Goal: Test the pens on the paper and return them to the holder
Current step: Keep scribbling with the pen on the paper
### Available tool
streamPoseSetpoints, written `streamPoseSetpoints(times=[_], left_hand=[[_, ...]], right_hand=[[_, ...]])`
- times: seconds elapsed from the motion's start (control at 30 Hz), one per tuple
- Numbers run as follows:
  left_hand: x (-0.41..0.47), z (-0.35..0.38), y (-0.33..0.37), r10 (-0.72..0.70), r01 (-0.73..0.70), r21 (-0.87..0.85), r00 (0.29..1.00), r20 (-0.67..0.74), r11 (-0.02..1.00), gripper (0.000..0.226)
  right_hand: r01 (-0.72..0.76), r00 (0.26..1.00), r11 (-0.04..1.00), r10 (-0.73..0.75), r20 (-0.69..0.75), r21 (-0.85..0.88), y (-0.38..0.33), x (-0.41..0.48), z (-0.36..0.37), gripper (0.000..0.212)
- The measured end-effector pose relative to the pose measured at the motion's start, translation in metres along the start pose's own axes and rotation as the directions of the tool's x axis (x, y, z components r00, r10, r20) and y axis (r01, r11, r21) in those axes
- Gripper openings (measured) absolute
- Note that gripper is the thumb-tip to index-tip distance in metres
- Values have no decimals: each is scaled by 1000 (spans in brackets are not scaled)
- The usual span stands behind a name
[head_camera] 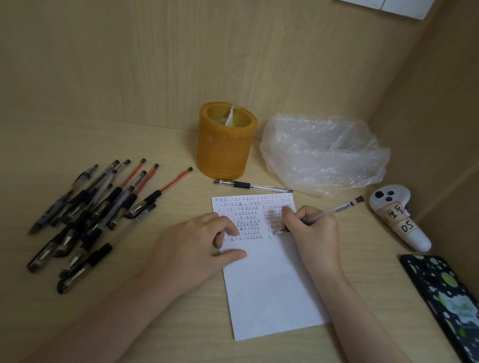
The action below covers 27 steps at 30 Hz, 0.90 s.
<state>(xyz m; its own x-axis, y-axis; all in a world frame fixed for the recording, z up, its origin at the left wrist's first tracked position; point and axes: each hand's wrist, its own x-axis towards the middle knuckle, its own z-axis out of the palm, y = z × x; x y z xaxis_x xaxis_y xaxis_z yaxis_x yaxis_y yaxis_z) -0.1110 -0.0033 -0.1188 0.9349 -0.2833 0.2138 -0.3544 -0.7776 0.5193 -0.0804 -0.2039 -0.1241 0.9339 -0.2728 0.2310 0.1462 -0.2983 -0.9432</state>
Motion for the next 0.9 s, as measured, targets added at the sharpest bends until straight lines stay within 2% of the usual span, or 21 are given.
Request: streamPoseSetpoints(times=[0.4,0.9], left_hand=[[-1,0,1,1,-1,2,1000,-10,1000,27],[-1,-2,2,-7,7,10,1000,-2,1000,28]], right_hand=[[10,1000,998,-10,1,-59,-1,-1,1,30],[-1,1000,1000,1,14,-12,1,0,0,36]])
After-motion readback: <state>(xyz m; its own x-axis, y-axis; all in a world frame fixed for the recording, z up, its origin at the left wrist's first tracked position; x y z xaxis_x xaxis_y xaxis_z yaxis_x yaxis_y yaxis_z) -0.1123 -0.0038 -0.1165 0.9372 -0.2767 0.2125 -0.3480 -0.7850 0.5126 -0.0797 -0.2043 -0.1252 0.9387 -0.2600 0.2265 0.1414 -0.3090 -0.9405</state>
